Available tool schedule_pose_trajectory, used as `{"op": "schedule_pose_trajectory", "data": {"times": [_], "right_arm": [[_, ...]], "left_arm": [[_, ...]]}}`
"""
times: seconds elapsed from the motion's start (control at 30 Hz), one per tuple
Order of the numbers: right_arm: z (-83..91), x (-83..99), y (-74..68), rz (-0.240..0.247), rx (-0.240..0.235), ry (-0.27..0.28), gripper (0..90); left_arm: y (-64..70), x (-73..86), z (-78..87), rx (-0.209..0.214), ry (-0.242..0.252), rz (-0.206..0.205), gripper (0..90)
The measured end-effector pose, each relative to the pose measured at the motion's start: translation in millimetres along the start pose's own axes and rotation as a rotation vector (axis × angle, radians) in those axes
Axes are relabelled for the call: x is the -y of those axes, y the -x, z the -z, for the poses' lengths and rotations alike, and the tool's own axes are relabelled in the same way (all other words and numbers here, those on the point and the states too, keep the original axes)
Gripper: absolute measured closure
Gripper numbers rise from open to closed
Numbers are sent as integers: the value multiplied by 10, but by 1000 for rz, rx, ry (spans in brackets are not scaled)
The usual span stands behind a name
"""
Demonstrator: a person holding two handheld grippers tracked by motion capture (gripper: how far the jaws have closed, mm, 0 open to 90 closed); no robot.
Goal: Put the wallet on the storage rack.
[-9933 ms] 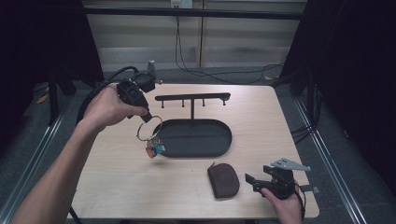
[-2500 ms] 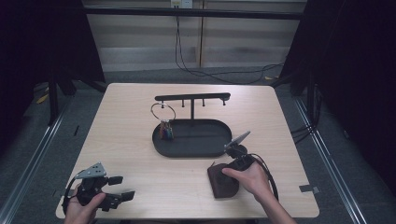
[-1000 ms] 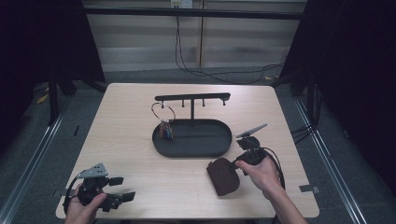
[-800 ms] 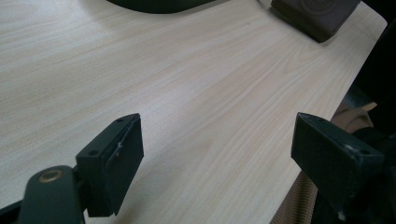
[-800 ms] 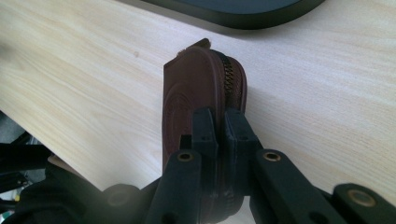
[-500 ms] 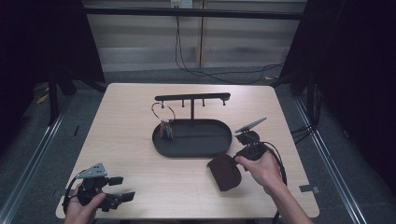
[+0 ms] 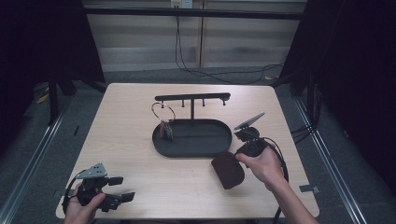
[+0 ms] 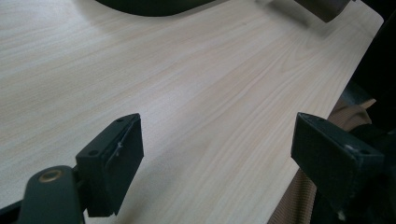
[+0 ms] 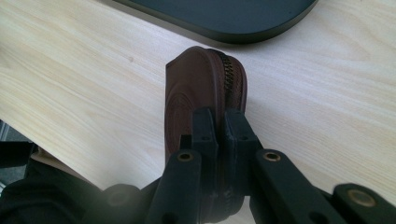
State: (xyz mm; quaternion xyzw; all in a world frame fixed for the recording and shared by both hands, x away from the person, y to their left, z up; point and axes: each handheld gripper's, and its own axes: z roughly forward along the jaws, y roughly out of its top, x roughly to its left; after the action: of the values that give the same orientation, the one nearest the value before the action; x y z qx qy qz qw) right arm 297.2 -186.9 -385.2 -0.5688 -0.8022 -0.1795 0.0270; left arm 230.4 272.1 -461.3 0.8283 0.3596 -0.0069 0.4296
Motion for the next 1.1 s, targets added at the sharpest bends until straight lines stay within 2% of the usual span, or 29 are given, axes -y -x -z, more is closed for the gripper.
{"op": "schedule_pose_trajectory", "data": {"times": [0.1, 0.3, 0.5, 0.53, 0.6, 0.73, 0.83, 0.93, 1.03, 1.1], "right_arm": [[54, -28, 2, -6, -7, 9, 842], [156, -84, -36, 9, 35, 15, 843], [247, -141, -35, 19, 75, -11, 842], [248, -150, -36, 33, 79, -21, 840], [261, -156, -50, 38, 72, -25, 840], [301, -185, -63, 52, 88, -24, 840], [344, -224, -47, 38, 69, -15, 839], [357, -272, -42, 35, 79, -12, 839], [366, -313, -55, 41, 94, -19, 838], [371, -341, -80, 49, 96, -42, 837]], "left_arm": [[2, 0, -5, 2, -1, -2, 170], [1, 0, 1, 1, -2, -1, 170], [2, -1, 3, -5, -4, -3, 170], [1, -1, 4, -4, -3, -4, 170], [0, -2, 4, -2, -1, -5, 170], [3, -2, 11, 2, 2, -5, 170], [19, -10, 27, 14, 21, -17, 166], [15, -5, 21, 16, 14, -13, 166], [14, -4, 16, 13, 14, -13, 166], [15, -7, 13, 22, 17, -23, 166]]}}
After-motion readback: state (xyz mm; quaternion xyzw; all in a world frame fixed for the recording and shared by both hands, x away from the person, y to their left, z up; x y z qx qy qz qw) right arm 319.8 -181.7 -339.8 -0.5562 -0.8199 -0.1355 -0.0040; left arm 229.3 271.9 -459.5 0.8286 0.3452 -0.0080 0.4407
